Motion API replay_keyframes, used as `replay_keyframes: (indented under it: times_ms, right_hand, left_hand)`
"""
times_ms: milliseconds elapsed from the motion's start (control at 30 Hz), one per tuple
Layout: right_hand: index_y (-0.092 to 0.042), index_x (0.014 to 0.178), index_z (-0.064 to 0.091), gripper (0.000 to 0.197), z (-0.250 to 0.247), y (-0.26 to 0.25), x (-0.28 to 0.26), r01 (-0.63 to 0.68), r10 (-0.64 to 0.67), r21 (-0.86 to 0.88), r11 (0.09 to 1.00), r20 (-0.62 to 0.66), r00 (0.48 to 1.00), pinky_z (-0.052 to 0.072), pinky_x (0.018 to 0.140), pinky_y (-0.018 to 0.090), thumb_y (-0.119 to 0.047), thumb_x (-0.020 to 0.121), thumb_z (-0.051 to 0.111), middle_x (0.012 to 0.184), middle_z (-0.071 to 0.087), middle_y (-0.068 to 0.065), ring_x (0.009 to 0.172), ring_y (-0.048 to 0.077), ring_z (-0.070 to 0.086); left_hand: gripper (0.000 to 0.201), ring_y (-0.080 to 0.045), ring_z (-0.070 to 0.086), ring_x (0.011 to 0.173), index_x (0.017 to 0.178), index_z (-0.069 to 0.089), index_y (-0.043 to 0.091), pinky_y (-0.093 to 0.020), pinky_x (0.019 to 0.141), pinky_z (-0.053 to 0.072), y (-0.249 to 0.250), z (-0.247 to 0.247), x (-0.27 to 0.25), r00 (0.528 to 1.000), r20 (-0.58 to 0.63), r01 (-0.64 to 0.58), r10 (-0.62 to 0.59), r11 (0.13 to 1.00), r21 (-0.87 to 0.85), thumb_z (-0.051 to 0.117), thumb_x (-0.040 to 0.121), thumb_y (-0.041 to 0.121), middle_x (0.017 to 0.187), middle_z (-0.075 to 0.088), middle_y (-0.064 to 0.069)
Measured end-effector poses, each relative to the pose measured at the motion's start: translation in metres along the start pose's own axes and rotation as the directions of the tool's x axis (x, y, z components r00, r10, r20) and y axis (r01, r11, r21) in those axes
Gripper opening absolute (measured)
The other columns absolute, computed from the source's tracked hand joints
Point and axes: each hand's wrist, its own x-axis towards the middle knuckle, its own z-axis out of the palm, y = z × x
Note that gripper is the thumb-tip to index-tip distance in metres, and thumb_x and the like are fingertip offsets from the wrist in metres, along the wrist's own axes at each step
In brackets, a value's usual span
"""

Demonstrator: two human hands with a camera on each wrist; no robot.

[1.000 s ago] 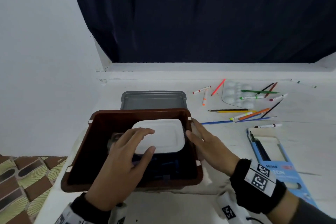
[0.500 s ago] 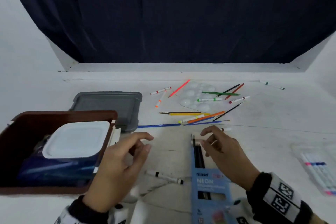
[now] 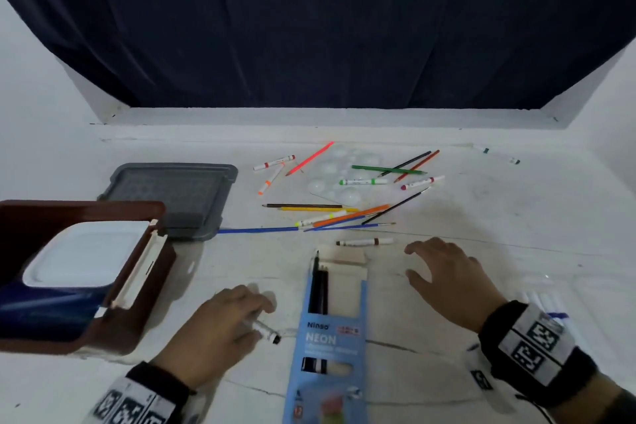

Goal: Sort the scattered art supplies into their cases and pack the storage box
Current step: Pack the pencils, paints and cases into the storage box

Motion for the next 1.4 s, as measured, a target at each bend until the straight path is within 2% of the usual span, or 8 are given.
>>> replay_keyframes:
  times_ms: [233,433,600,967,1133,1233,1333,1400]
  right_hand:
    - [-0.030,0.139,0.041,0.049,-0.019,0.054,-0.039,-0.173,0.189,-0.234,0.957,0.050,0.981,0.043,0.096,0.039,-0.052,0.095,0.043,0.138,0.046,-0.003,0.125,0.021,0.045]
    - [-0.026,0.144,0.040,0.054,-0.015,0.082,-0.061,-0.241,0.256,-0.126,0.962,0.117,0.960,0.045,0.102,0.047,-0.053,0.097,0.042,0.155,0.031,-0.003,0.137,0.026,0.035]
    - [-0.026,0.146,0.037,0.053,-0.011,0.084,-0.061,-0.194,0.205,-0.094,0.977,0.126,0.971,0.041,0.106,0.045,-0.051,0.099,0.041,0.159,0.025,-0.003,0.139,0.025,0.033]
    - [-0.019,0.140,0.047,0.040,0.002,0.010,-0.014,0.010,-0.043,0.224,0.974,0.144,0.989,0.040,0.104,0.032,-0.032,0.102,0.043,0.140,0.052,0.002,0.125,0.023,0.050]
    - [-0.015,0.137,0.050,0.038,0.004,-0.026,0.013,0.058,-0.135,0.340,0.939,0.207,0.969,0.042,0.098,0.028,-0.026,0.101,0.045,0.135,0.057,0.009,0.119,0.024,0.055]
    - [-0.015,0.125,0.060,0.030,0.003,-0.031,0.027,0.091,-0.144,0.380,0.921,0.115,0.983,0.047,0.092,0.028,-0.022,0.098,0.049,0.124,0.063,0.004,0.108,0.022,0.062]
    - [-0.016,0.116,0.063,0.025,0.001,-0.033,0.043,0.135,-0.151,0.314,0.940,0.029,0.988,0.051,0.082,0.029,-0.021,0.096,0.048,0.112,0.066,0.002,0.090,0.018,0.064]
    - [-0.017,0.120,0.061,0.028,0.001,-0.035,0.057,0.164,-0.174,0.205,0.965,0.032,0.984,0.051,0.085,0.032,-0.022,0.097,0.046,0.118,0.063,0.003,0.097,0.019,0.062]
  left_hand:
    - [0.021,0.002,0.051,0.083,0.094,0.057,0.041,-0.030,0.073,0.047,0.011,-0.001,0.028,0.999,0.035,-0.011,0.007,0.994,0.105,0.069,0.085,0.027,0.086,0.053,0.019]
    - [0.023,0.001,0.053,0.077,0.096,0.058,0.035,-0.018,0.067,0.043,0.031,-0.002,0.039,0.992,-0.127,-0.004,-0.001,0.999,-0.037,0.067,0.091,0.014,0.081,0.054,0.012]
    - [0.016,-0.006,0.059,0.078,0.101,0.055,0.036,-0.033,0.069,0.051,0.061,0.002,0.053,0.982,-0.187,-0.048,0.024,0.991,-0.123,0.061,0.095,0.023,0.090,0.060,0.013]
    - [0.010,-0.012,0.064,0.075,0.093,0.065,0.028,-0.017,0.066,0.048,0.107,0.020,0.056,0.961,-0.244,0.001,-0.126,0.890,-0.457,0.071,0.091,0.021,0.078,0.071,0.009]
    - [0.006,-0.010,0.067,0.076,0.099,0.065,0.025,-0.032,0.075,0.053,0.100,0.019,0.052,0.938,-0.250,0.058,-0.239,0.820,-0.569,0.065,0.095,0.021,0.077,0.073,0.007]
    - [0.011,-0.009,0.066,0.071,0.102,0.062,0.028,-0.034,0.074,0.052,0.092,0.015,0.050,0.921,-0.264,0.066,-0.287,0.783,-0.619,0.064,0.096,0.018,0.077,0.074,0.003]
    - [0.025,-0.018,0.068,0.076,0.110,0.060,0.033,-0.045,0.081,0.057,0.083,0.012,0.049,0.902,-0.274,0.074,-0.333,0.745,-0.663,0.064,0.095,0.014,0.078,0.072,-0.004]
    - [0.031,-0.023,0.069,0.081,0.115,0.057,0.038,-0.049,0.083,0.057,0.076,0.008,0.049,0.896,-0.284,0.069,-0.343,0.737,-0.673,0.065,0.094,0.016,0.077,0.070,-0.007]
